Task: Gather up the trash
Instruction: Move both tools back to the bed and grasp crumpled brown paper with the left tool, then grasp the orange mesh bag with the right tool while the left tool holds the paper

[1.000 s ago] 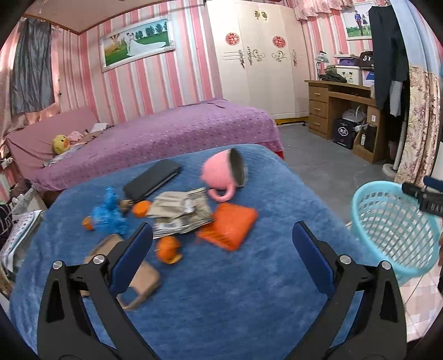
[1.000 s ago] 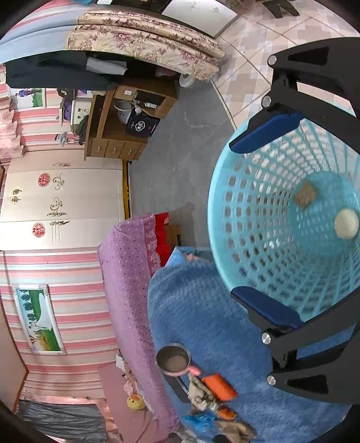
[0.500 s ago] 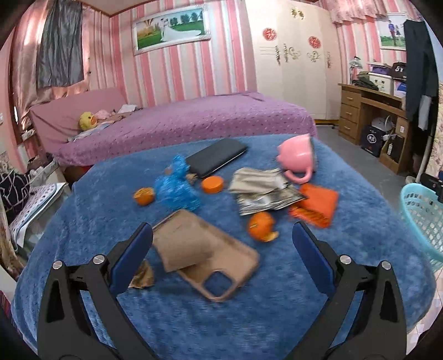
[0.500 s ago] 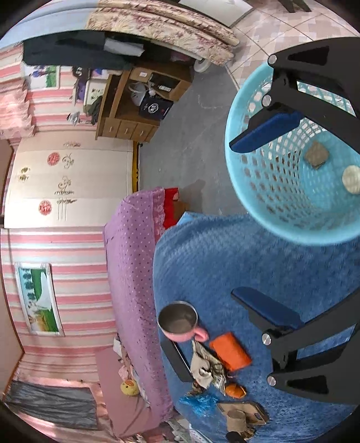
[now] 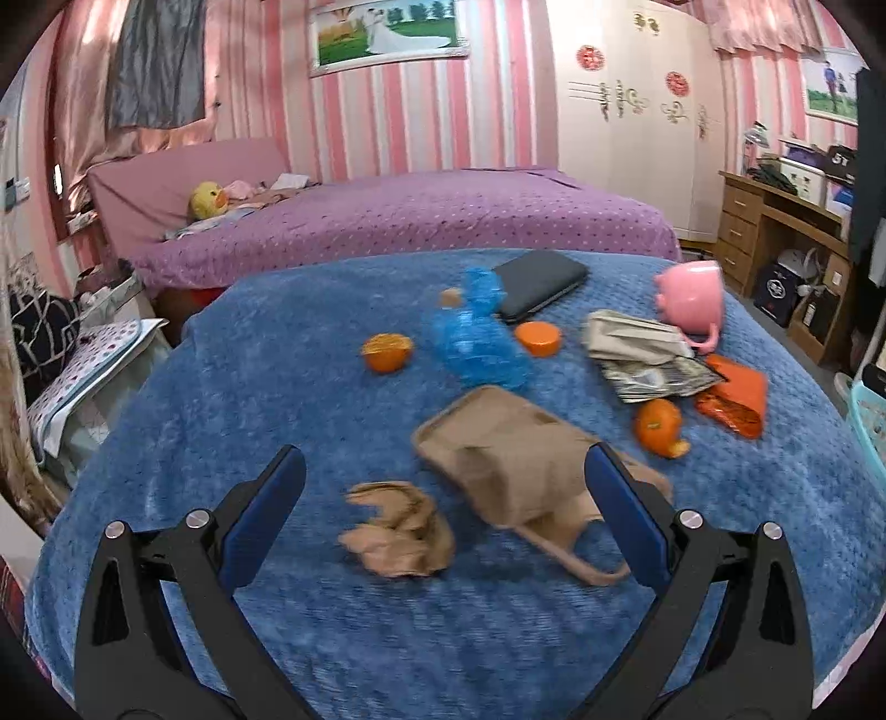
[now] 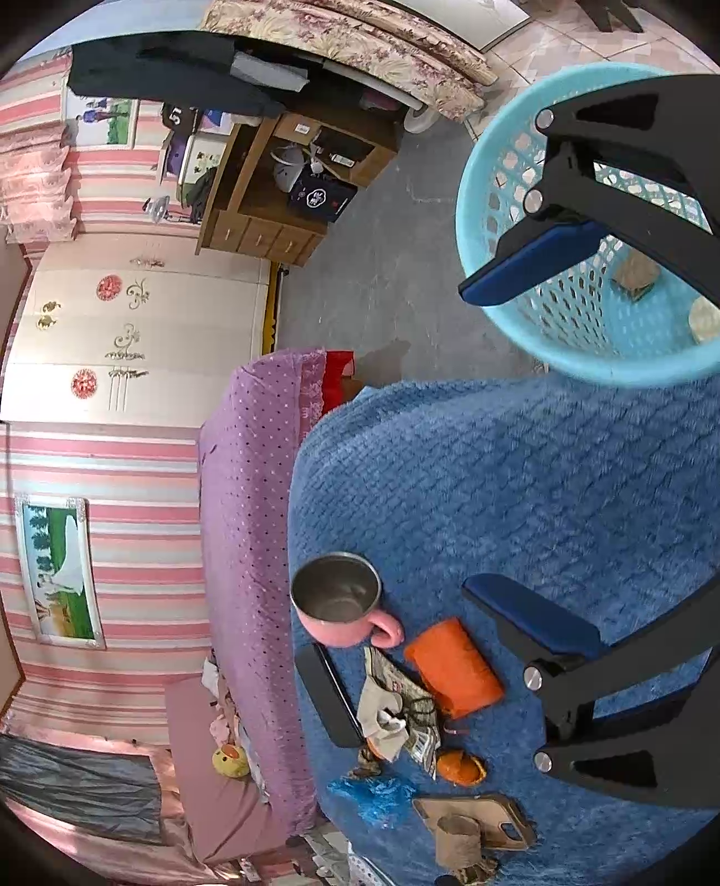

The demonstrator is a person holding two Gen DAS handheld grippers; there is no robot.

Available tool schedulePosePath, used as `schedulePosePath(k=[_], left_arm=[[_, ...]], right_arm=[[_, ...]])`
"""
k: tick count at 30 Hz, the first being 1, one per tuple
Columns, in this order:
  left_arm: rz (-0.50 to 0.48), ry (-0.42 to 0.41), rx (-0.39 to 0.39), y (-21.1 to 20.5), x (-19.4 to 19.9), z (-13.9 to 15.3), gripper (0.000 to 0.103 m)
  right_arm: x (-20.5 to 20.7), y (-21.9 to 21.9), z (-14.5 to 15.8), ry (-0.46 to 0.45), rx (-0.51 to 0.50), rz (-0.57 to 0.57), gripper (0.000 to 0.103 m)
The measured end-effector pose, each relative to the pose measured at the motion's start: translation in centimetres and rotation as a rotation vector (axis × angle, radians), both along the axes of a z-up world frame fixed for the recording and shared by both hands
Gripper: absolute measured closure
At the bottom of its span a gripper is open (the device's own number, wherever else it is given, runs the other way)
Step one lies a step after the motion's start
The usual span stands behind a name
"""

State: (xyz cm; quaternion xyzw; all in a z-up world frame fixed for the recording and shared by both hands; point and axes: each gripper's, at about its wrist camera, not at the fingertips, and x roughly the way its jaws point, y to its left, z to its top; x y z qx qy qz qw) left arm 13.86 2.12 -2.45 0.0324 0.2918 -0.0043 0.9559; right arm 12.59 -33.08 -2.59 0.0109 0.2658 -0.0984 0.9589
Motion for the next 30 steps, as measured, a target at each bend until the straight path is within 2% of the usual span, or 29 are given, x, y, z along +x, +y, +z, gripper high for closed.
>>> schedulePosePath(k=[8, 13, 17, 19, 22, 24, 26, 30], left_arm=[[0.046, 0.070, 0.029, 4.2, 0.3, -1.8, 0.006], [0.031, 0.121, -0.017, 6.2, 0.8, -3.1, 0.005], [0.014, 0.127, -0.037, 6.1, 1.2, -3.1, 0.007], [-0.009, 0.137, -0.055, 5.6, 1.6, -3.1, 0.012], [-0.046, 0.169, -0.045, 4.4, 2.3, -3.8, 0.026], [-0.061, 0.189, -0.029, 3.9, 2.6, -4.2, 0.044], [-0.091, 0.206, -0.035, 3.4, 2.7, -4.5, 0.056], [-0.093, 0.186, -0.022, 2.9, 2.4, -3.9, 0.056]], right_arm=[[1.0, 2.4, -0.8, 0.029, -0.051, 0.035, 0.008], [1.5, 3.0, -1.0, 0.034, -0.061, 0.038, 0.008], [2.1, 3.5, -1.3, 0.045, -0.063, 0.043, 0.008], [2.4, 4.0, -1.5, 0.052, -0.070, 0.054, 0.008], [2.6, 4.7, -1.7, 0.057, -0.086, 0.067, 0.008], [2.7, 4.9, -1.7, 0.060, -0.094, 0.073, 0.008], [2.6, 4.9, -1.7, 0.059, -0.094, 0.075, 0.008], [2.9, 4.9, -1.7, 0.066, -0.076, 0.081, 0.008]])
